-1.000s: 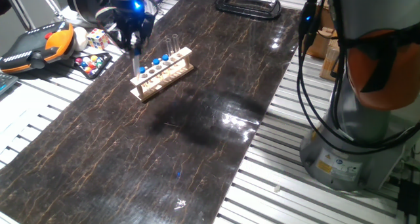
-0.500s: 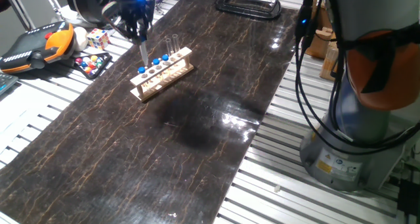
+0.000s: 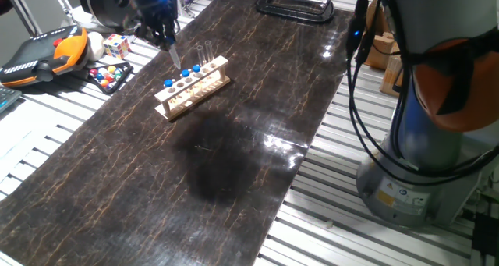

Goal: Shake the test tube

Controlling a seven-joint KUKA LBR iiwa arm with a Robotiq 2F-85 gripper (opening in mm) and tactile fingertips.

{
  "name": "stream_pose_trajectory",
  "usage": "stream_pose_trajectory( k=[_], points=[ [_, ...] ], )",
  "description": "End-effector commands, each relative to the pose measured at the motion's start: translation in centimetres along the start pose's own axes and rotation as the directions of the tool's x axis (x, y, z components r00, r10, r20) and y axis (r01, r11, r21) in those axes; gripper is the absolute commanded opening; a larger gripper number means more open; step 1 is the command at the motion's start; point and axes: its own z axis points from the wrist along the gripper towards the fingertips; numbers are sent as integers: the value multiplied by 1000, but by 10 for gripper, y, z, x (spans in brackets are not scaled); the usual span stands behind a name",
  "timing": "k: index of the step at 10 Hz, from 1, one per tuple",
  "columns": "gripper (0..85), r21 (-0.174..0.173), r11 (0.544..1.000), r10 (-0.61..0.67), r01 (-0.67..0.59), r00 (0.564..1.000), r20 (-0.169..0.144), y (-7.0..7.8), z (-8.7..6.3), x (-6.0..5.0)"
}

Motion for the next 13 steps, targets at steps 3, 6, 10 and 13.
stream_pose_trajectory(
  k=[3,6,10,13],
  points=[
    [7,-98,989,107,-109,994,-28,19,3,3],
    [7,-308,905,280,-295,956,-91,50,-5,6],
    [7,-430,802,388,-416,908,-155,59,-14,6],
    [7,-473,751,426,-460,886,-185,59,-13,5]
  ],
)
